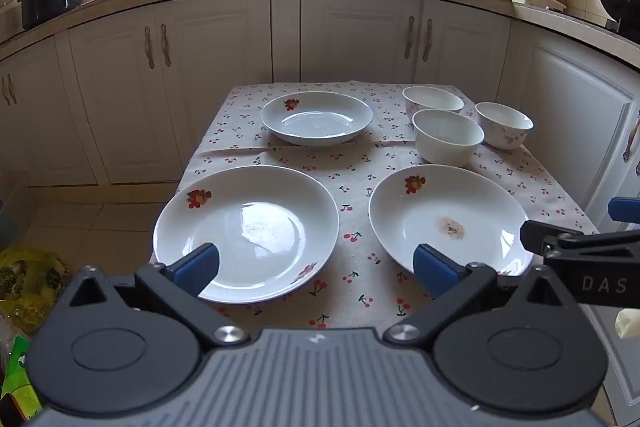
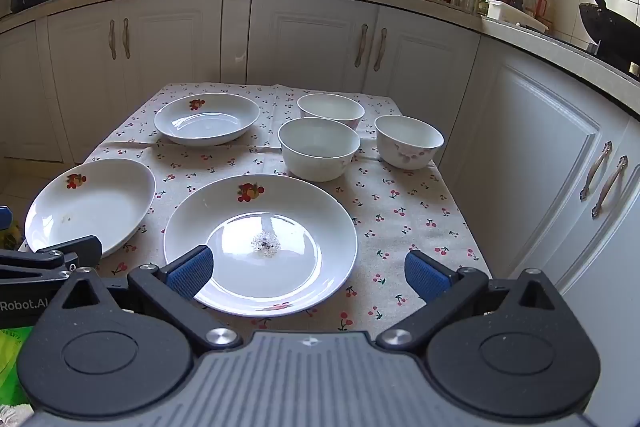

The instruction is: Organize plates and bowls

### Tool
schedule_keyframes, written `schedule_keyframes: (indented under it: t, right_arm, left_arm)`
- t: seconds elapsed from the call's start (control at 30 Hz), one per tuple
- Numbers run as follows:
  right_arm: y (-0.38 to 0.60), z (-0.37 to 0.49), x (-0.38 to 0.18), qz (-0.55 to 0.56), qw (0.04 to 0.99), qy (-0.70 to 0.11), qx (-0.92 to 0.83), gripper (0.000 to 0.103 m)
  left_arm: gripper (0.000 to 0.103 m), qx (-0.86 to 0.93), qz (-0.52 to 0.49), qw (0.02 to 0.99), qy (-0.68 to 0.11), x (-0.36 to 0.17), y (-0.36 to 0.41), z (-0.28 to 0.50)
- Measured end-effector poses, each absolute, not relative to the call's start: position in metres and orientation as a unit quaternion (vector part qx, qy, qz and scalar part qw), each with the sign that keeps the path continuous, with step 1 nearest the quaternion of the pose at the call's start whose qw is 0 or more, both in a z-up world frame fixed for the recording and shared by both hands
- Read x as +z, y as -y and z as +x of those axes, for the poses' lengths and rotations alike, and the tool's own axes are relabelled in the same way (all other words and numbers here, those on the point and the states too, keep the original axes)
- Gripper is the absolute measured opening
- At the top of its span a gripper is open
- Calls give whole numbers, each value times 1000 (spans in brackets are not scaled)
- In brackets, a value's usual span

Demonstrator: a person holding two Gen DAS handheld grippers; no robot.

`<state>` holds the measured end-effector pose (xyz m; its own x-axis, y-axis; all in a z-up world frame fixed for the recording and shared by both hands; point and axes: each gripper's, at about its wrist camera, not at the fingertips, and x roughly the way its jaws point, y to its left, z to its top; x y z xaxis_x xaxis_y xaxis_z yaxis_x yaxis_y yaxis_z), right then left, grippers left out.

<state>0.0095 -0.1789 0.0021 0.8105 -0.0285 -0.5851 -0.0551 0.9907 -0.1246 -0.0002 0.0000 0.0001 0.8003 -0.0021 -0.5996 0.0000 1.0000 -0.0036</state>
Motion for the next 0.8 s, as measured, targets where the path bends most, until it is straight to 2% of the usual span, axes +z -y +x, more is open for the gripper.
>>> schedule_keyframes:
  t: [0.8]
  right_arm:
    - [180, 7, 4, -67, 949, -307, 7, 103]
  left_arm:
    - [102, -3, -1, 950, -312, 7, 3, -3]
